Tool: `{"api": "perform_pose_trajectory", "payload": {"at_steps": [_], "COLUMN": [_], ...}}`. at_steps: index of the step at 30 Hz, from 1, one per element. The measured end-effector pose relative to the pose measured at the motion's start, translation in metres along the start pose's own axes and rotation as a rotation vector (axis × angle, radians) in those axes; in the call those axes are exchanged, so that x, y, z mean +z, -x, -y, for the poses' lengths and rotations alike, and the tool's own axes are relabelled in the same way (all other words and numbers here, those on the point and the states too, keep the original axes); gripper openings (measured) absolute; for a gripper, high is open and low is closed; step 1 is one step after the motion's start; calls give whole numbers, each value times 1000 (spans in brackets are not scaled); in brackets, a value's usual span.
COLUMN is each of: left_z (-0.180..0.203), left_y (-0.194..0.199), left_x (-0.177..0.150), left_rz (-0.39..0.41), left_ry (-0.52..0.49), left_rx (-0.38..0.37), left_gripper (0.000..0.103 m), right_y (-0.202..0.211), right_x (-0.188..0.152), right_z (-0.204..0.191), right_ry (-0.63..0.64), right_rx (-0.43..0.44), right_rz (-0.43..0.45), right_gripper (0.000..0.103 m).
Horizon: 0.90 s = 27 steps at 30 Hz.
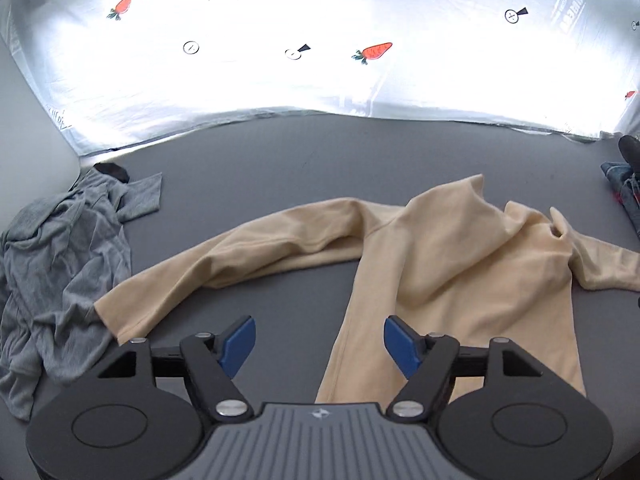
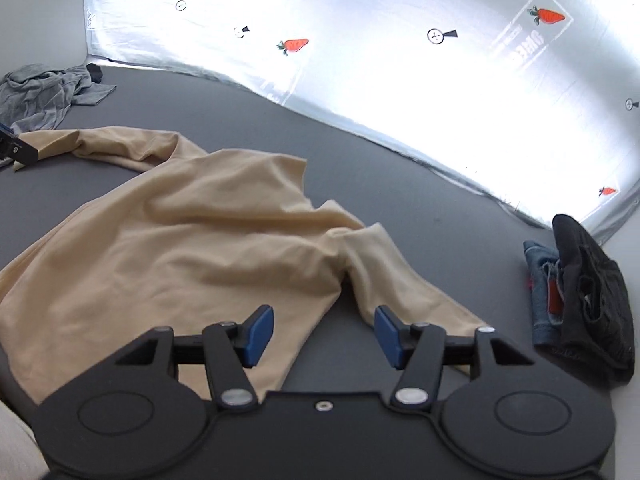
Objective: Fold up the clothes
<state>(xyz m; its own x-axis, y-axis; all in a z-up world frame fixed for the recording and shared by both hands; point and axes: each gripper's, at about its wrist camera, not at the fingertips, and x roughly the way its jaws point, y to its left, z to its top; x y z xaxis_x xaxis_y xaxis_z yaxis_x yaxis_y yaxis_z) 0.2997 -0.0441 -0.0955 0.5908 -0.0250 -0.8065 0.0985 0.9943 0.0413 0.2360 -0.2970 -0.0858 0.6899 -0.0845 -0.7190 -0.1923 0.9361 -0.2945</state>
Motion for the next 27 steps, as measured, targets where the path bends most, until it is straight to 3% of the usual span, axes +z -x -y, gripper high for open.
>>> {"api": "perform_pose_trajectory", "payload": {"at_steps": [3,6,11,13,14,15,16,17,20,24,27], "left_z": [21,40,40,25,18,16,14,12,15,22,28], "left_y": [-15,-36,-88,-110,-121,-132,-143,-152,-169,-192,-214], "left_x": [25,46,85,98,104,109,114,118,126,126,118], "left_rz": [30,39,-16,-35,-38,-44,-49,-57,-50,-55,-99], "left_ry": [5,11,49,57,58,52,45,32,-33,-111,-146], "left_rx": [-25,-20,-22,-5,-4,2,9,25,53,31,-1], "left_gripper": [77,80,81,81,81,81,81,81,81,81,81], "right_y": [-33,-79,-186,-221,-236,-251,-264,-268,-251,-215,-201], "right_x": [26,45,58,60,60,59,57,52,36,8,-15], "right_z": [18,30,64,73,73,72,71,72,71,72,73], "right_ry": [-62,-125,-385,-424,-414,-396,-387,-386,-318,-217,-231], "right_rx": [-27,-37,-25,-31,-35,-37,-29,-14,-20,-126,-136], "right_rz": [52,18,-161,-208,-237,-275,-317,-336,-322,-383,-467], "right_gripper": [69,72,72,71,65,47,35,24,14,14,14]}}
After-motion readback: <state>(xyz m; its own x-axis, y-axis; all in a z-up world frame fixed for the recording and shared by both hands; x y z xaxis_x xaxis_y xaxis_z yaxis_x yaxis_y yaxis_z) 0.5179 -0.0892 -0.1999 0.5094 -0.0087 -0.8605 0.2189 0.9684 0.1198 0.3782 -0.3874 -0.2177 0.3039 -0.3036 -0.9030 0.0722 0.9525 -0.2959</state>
